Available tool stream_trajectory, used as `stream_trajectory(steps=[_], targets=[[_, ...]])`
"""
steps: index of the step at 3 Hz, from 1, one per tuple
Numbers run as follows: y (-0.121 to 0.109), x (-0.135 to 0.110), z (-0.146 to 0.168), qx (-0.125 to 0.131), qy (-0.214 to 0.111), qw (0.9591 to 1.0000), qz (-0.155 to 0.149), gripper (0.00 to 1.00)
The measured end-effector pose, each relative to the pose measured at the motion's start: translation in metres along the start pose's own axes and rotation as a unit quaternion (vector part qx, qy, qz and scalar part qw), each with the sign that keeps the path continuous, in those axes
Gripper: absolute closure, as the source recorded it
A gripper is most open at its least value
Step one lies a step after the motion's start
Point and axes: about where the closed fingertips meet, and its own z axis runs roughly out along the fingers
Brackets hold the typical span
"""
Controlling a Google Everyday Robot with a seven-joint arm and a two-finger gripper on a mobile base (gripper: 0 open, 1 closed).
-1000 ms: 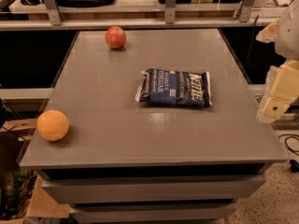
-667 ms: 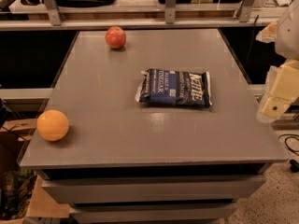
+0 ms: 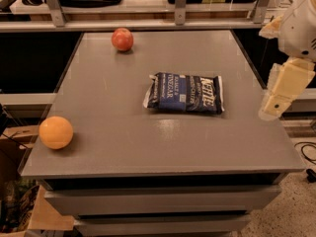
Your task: Move blue chip bag near apple
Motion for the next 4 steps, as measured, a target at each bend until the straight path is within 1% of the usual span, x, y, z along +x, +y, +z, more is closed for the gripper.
stream_trajectory(steps=[1,2,3,4], targets=[[-0.017,-0.019,0.017,-0.005,-0.024,0.9993,-0.028,0.00],[-0.032,-0.037,0.037,-0.017,-0.041,0.9977,-0.052,0.00],[-0.046,-0.054,0.059,-0.032,-0.056,0.9957,-0.066,0.00],[-0.054,-0.069,0.087,-0.051,-0.061,0.9940,-0.075,0.00]])
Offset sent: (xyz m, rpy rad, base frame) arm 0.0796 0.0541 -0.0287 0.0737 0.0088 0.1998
